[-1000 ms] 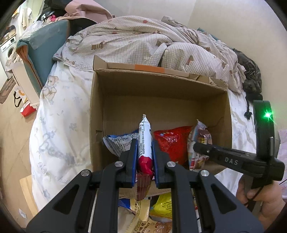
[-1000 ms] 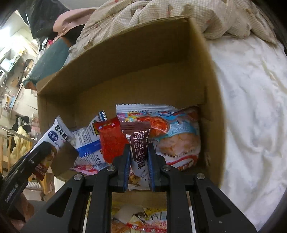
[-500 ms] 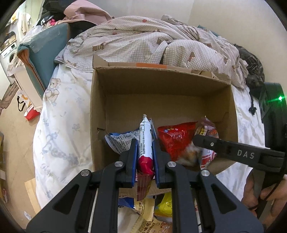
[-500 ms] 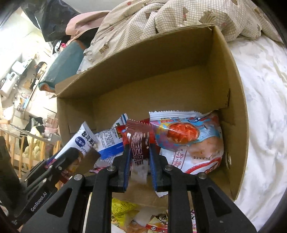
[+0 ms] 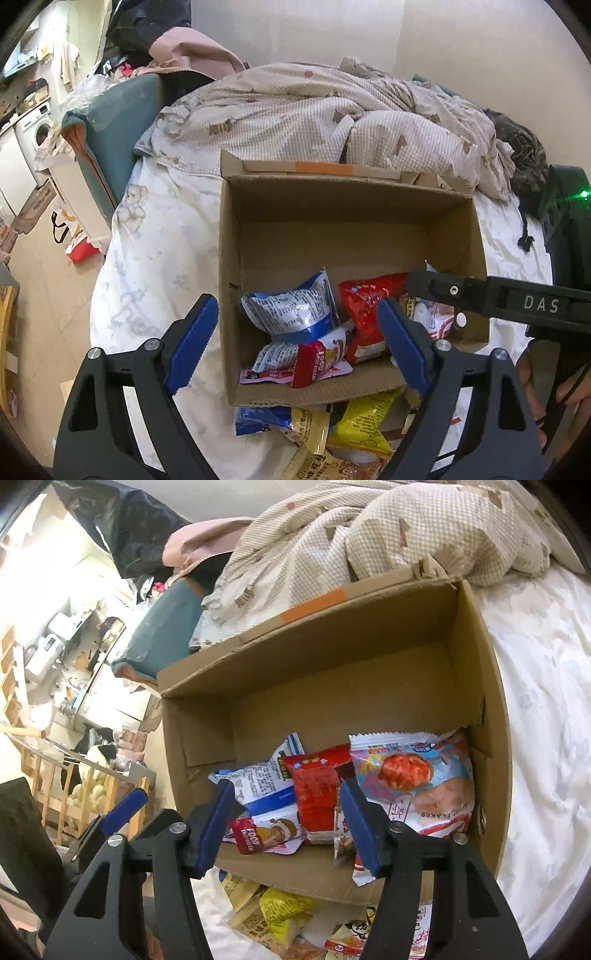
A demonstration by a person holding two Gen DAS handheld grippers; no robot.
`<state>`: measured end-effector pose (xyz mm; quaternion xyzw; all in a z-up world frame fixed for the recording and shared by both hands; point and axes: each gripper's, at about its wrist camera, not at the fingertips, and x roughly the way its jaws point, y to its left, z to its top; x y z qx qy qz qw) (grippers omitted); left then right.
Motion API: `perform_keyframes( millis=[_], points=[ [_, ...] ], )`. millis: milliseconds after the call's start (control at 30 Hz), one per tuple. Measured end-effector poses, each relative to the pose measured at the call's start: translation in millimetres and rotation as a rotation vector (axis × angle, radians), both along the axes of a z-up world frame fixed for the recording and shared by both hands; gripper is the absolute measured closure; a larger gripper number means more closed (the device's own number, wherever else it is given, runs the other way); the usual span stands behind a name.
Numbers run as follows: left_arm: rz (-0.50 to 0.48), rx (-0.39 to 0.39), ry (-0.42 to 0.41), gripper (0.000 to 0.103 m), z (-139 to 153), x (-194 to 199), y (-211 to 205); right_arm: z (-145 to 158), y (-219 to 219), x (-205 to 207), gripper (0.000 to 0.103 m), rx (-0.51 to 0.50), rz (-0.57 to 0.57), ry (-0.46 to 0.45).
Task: Organize snacks
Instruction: 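Withdraw both grippers from the box toward the remaining snacks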
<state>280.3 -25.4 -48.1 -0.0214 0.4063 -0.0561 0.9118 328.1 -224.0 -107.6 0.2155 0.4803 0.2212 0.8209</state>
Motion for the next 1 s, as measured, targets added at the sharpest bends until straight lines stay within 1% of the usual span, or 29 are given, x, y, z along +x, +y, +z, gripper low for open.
perform_keyframes(
  millis=[267,600,733,867,1000],
  points=[
    [0.009,-0.011,0.008,0.017,3,-4,6,8,0,-5,0.040,-0.012,-0.014,-0.017],
    [-0.006,-0.012,-0.015,0.017,17,-23,13,25,-7,-39,0.040,-0.030,-0.033,-0.044],
    [-0.009,0.007,-0.022,0.017,19,-33,16,27,-6,-54,0.040,-0.050,-0.026,-0.051],
    [0.005,0.019,-0.022,0.017,21,-44,23,25,-11,-70,0.040,-0.043,-0.043,-0.034],
    [0.025,0.002,-0.019,0.017,23,-55,32,24,-14,-86,0.040,-0.050,-0.060,-0.023]
  ],
)
